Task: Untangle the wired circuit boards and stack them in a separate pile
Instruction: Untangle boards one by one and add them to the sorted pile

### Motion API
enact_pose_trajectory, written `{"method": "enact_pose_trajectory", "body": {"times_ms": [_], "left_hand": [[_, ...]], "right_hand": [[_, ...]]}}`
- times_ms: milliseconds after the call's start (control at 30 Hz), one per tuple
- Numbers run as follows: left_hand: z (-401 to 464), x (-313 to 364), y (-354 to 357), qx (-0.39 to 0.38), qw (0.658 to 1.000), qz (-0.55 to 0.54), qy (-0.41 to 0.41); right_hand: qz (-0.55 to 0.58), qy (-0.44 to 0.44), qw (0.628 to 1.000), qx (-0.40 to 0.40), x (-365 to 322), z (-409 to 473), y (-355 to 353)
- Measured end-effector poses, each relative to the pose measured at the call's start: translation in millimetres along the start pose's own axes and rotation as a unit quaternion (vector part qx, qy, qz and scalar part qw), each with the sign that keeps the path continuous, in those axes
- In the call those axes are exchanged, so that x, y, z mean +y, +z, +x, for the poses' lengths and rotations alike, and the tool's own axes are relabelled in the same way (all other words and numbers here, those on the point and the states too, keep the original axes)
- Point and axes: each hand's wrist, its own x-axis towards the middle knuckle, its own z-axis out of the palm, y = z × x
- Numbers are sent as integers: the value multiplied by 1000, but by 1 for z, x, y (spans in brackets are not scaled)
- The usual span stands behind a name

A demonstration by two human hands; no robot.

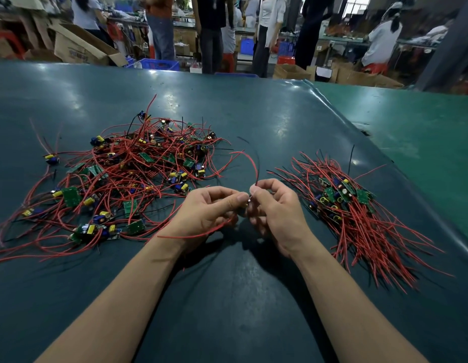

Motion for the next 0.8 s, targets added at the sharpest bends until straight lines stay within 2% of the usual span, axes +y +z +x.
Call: {"method": "enact_pose_trajectory", "body": {"times_ms": [100, 267, 433, 633, 800], "left_hand": [[-1, -1, 0, -14, 1000, 20, 11], [-4, 1, -4, -35, 999, 30, -6], [-6, 1, -3, -67, 998, 4, -8], [-5, 3, -2, -61, 998, 29, -10], [-6, 3, -4, -65, 997, 35, -15]], "right_hand": [[8, 28, 1000, -2, -3, 0, -1], [86, 75, 992, -59, -9, -2, -4], [132, 28, 989, -66, -10, -4, -5], [42, -50, 998, 9, -5, -2, -4], [-25, -127, 991, 16, -6, 0, -7]]}}
